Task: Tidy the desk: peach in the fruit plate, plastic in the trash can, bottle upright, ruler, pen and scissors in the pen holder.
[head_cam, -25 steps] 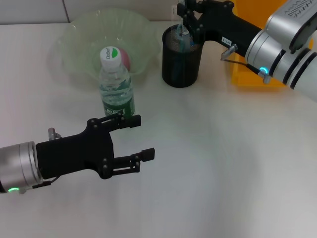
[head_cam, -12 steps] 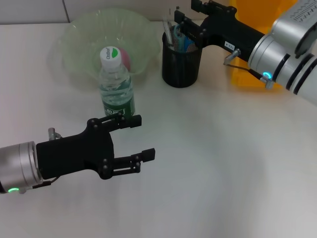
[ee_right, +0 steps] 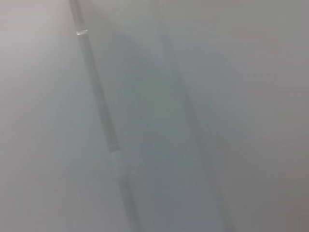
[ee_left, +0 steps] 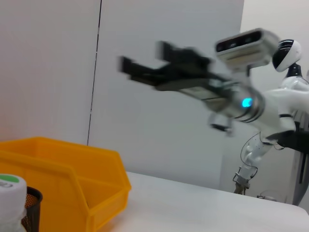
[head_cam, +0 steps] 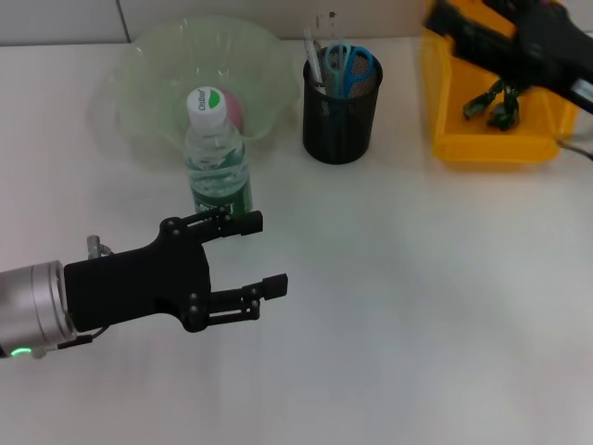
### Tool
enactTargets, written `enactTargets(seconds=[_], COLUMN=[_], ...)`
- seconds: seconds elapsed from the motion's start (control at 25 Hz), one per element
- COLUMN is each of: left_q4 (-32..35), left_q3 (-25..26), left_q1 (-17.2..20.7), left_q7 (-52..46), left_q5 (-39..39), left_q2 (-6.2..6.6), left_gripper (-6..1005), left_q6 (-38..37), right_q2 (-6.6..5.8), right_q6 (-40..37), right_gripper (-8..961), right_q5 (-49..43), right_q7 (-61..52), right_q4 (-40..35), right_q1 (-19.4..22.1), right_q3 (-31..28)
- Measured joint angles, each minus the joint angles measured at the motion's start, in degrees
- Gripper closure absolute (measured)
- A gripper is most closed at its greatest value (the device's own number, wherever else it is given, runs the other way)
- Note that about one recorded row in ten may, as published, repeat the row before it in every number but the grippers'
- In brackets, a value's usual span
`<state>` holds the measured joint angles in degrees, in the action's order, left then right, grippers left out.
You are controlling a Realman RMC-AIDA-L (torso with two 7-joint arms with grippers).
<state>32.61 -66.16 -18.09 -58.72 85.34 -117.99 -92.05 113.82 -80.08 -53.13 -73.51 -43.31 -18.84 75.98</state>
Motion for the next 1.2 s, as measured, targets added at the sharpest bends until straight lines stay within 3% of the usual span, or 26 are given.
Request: enactTargets(seconds=[0.16, 0.28, 0.32, 0.44, 0.52, 0.72, 1.2], left_q4=[0.00, 0.00, 0.00, 0.00, 0.00, 0.00, 0.06], left_q3=[0.03, 0.32, 0.45, 0.59, 0.59, 0.60, 0.60], left_q1=[-0.10, 0.14, 0.25, 0.50, 0.88, 1.09, 2.01], left_q7=[0.13, 0.39, 0.47, 0.56, 0.60, 0.64, 1.51], left_q5=[0.06, 0.05, 0.06, 0.13, 0.18, 0.18, 0.18], left_q2=[0.11, 0.24, 0.27, 0.34, 0.46, 0.47, 0.40], left_gripper=[202, 202, 202, 202, 202, 202, 202], left_q6=[0.29, 0.32, 0.33, 0.33, 0.10, 0.03, -0.31], right_q2=[-0.50, 0.46, 1.32, 2.26, 3.89, 5.30, 5.36], right_q6=[-17.90, -24.14, -25.17, -25.13, -24.50, -21.21, -18.42], right_gripper=[130, 123, 120, 113, 113, 113, 113], right_q5=[-20.74, -32.02, -35.77, -37.26, -39.12, -42.85, -43.84], right_q7=[-3.92, -3.33, -2.07, 0.15, 2.19, 2.29, 2.22], right_q4=[-2.56, -2.44, -1.52, -0.17, 1.31, 2.39, 5.51], right_q1=[2.03, 2.98, 3.59, 4.14, 4.08, 2.61, 0.82], right_q3=[-13.10, -19.77, -21.70, -22.00, -21.98, -21.59, -22.03])
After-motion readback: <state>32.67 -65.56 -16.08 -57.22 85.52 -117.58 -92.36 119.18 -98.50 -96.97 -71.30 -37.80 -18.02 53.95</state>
